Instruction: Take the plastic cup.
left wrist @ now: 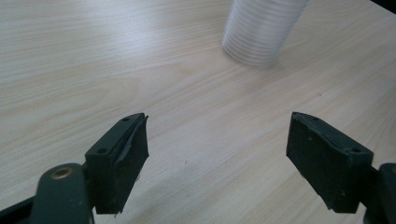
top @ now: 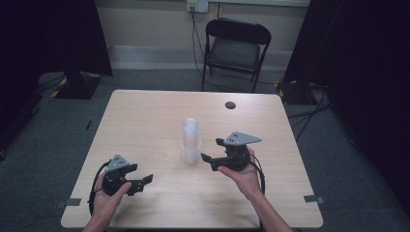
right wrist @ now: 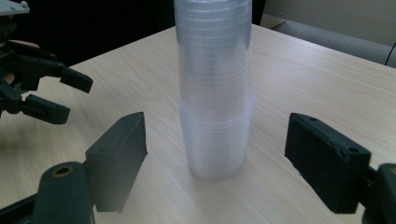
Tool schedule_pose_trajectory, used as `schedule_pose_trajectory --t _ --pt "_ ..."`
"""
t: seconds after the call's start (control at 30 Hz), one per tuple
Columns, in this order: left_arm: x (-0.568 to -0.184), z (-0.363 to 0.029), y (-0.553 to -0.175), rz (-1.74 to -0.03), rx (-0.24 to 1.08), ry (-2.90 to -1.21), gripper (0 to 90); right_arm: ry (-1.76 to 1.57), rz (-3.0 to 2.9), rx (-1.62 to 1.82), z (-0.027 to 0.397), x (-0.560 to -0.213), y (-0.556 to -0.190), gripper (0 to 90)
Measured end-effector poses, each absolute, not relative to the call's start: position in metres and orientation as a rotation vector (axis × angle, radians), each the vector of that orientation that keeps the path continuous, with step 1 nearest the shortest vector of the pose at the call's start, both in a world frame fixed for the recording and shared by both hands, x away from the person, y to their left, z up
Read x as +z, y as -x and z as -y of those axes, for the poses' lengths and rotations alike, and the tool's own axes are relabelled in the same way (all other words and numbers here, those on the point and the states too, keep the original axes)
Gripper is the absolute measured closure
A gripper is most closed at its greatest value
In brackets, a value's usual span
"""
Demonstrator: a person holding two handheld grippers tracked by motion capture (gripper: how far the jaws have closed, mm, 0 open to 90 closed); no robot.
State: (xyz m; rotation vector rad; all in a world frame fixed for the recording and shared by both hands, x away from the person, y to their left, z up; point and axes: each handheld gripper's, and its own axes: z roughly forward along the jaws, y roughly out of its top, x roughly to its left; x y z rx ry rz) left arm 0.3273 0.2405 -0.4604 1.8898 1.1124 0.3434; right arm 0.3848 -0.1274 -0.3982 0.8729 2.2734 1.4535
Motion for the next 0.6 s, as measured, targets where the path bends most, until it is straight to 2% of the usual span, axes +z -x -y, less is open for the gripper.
schedule_pose_trajectory --t 0.6 --pt "-0.461 -0.241 -0.328 -1.123 0.333 -1.895 20.9 -0.833 -2.233 1.524 0.102 -0.388 -0.414 21.8"
